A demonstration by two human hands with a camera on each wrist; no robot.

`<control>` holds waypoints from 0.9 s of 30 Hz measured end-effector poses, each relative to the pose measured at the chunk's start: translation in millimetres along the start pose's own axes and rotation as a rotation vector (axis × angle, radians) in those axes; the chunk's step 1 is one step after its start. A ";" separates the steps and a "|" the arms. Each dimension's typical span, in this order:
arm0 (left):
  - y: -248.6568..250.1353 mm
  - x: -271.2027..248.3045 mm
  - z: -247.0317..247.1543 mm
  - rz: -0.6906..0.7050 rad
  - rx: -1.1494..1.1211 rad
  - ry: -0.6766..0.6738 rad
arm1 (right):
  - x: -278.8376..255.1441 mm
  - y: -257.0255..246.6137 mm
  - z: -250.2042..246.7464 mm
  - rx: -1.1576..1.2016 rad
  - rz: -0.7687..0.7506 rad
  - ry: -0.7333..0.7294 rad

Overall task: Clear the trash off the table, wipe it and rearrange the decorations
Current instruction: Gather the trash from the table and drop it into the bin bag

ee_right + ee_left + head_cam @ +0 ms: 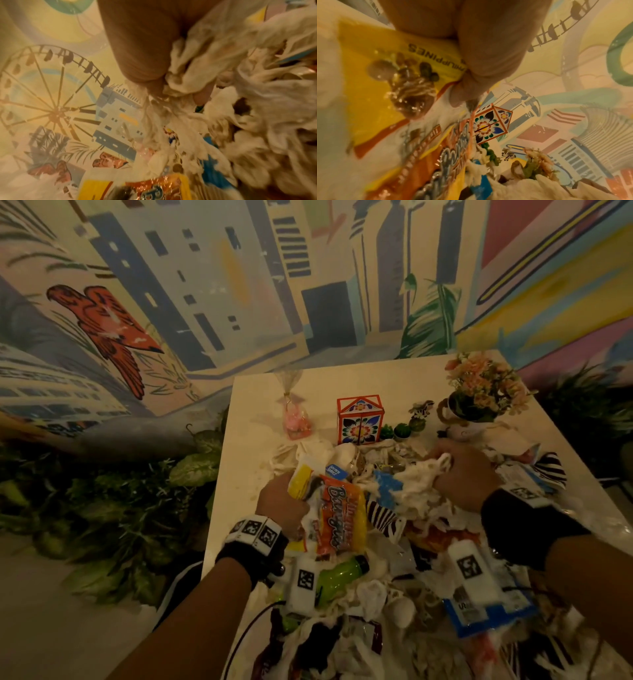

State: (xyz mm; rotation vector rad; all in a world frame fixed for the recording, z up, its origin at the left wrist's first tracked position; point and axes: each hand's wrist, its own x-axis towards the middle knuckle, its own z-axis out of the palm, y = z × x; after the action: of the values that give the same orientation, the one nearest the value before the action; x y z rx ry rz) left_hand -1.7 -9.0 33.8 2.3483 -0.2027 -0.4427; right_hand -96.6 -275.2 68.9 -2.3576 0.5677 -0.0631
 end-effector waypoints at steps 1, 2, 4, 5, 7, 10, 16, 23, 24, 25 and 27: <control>3.5 -1.1 -5.3 0.012 -0.001 0.017 | 1.5 -3.5 -5.8 0.016 -0.004 0.018; 6.7 -1.4 -10.9 0.027 -0.006 0.033 | 2.2 -7.8 -11.5 0.032 -0.003 0.026; 13.2 -3.0 -22.7 0.059 -0.036 0.066 | 2.8 -15.2 -20.3 0.050 -0.008 0.037; 16.6 -3.9 -28.6 0.070 -0.066 0.085 | 3.7 -17.7 -23.6 0.062 -0.010 0.035; 22.7 -6.1 -40.9 0.066 -0.177 0.125 | 5.8 -21.3 -28.1 0.087 0.009 0.042; 30.0 -8.1 -56.3 0.000 -0.464 0.183 | 8.3 -25.0 -31.5 0.107 0.085 0.083; 33.4 -10.1 -72.9 -0.159 -0.882 0.092 | 15.6 -42.3 -41.1 0.108 0.089 0.115; 11.8 -20.6 -103.5 -0.196 -0.956 0.127 | 26.8 -70.5 -42.3 0.087 0.020 0.146; 5.4 -21.7 -110.3 -0.202 -0.952 0.143 | 28.0 -76.4 -39.2 0.072 0.010 0.148; -2.1 -22.8 -117.8 -0.205 -0.950 0.150 | 28.7 -83.0 -34.0 0.058 0.004 0.142; -20.3 -23.1 -133.8 -0.208 -0.943 0.154 | 29.4 -97.0 -19.8 0.072 -0.025 0.137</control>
State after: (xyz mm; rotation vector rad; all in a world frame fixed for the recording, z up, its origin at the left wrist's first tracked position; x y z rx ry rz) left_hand 26.8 97.0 116.3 1.4605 0.2794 -0.3451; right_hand -36.9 -236.0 143.5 -2.3025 0.5922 -0.2540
